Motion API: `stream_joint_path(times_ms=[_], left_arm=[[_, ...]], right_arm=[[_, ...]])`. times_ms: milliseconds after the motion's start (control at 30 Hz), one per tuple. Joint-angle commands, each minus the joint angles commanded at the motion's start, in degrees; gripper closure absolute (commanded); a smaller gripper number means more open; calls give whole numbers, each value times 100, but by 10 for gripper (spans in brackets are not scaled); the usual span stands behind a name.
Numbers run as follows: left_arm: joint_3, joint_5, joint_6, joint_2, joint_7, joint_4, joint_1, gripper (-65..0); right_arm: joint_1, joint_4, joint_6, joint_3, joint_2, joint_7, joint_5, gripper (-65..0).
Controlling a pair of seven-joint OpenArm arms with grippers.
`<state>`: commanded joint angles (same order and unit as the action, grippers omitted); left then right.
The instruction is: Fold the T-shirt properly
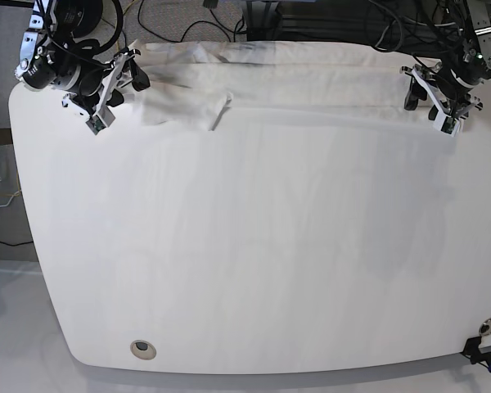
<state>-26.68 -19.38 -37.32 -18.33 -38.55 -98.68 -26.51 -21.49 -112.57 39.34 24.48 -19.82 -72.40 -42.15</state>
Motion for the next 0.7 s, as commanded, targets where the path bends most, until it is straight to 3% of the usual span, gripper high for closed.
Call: stream_joint_path(times_ms=[233,700], left_arm=[[0,0,0,0,0,0,9,-321],[0,0,-9,0,0,0,9,-321]], right_arm=[[132,132,26,-26,35,220,774,-377],[-18,475,26,-26,44,246,818,-375]])
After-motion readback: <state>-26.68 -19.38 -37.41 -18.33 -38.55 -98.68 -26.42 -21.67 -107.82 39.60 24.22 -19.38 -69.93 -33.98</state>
